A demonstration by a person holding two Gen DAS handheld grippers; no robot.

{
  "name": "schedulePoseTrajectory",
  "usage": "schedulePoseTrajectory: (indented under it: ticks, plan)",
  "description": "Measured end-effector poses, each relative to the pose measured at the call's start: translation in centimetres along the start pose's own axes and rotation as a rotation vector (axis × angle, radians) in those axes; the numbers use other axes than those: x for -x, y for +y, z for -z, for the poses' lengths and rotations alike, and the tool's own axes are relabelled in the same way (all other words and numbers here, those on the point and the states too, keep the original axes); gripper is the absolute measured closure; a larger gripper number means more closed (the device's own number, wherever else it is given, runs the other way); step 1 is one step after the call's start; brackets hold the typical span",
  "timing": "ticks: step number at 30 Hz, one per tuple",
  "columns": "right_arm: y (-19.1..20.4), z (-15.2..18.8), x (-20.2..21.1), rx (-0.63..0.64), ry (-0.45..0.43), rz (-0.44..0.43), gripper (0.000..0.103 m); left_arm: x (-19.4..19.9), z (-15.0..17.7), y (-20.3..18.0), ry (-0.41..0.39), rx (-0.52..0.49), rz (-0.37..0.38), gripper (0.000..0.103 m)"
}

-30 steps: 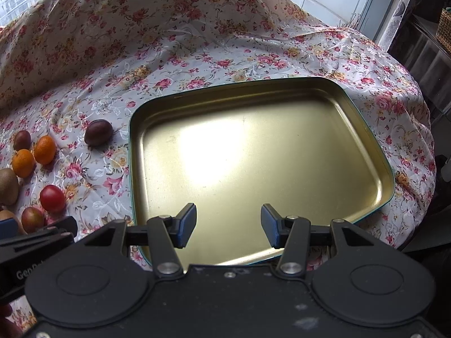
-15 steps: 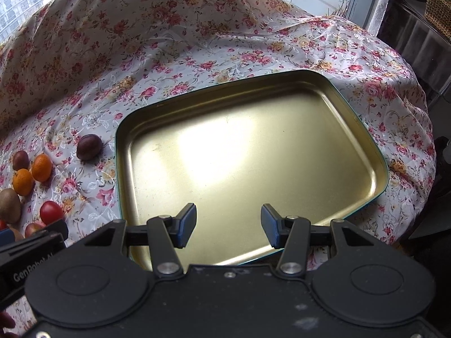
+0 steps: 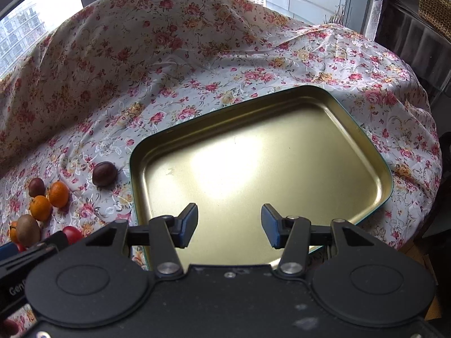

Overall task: Organize fruits
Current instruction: 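Move the right tool over the red cherry tomato and close on it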

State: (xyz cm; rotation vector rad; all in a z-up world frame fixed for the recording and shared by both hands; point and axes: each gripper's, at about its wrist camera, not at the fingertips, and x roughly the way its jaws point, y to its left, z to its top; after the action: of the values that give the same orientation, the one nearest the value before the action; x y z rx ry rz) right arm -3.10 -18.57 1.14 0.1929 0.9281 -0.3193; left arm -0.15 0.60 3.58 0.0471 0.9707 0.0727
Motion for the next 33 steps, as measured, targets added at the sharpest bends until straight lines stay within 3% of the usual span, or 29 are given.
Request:
schedulePoseTrajectory:
  ticks: [5,8,14,16,19,24,30,33]
  plan:
    - [2.2,0.1,0.9,0.049,-0.085,-0.008,0.05,-0.7,-1.8,4.6,-0.028,0.085,-0.099,0.022]
    - [4.0,0.6,1.2,0.082,-0.126,-0.046,0.05,-1.2,-2.7,7.8,-0.014,0.147,-0.114,0.022]
    - [7.9,1.0,0.8,0.178,-0.07,-0.148,0.051,-2.9,-3.0,12.2,0.001,0.174,-0.162,0.022]
    - [9.6,1.3,0.9,0.212,-0.057,-0.188,0.053,-4.2,-2.7,13.2,0.023,0.184,-0.162,0.022]
    - [11.7,1.8,0.8,0.26,-0.052,-0.165,0.053,-6.0,-2.5,14.4,0.094,0.211,-0.123,0.024]
    - [13.9,2.5,-0.2,0.312,-0.008,-0.146,0.068,-7.3,-2.3,15.7,0.141,0.246,-0.101,0.024]
    - [15.3,2.8,-1.6,0.283,0.054,-0.185,0.068,-8.6,-2.3,17.8,0.186,0.286,-0.116,0.024]
    - [16.5,3.0,-0.9,0.302,0.028,-0.181,0.068,-9.2,-2.2,18.6,0.207,0.308,-0.114,0.024]
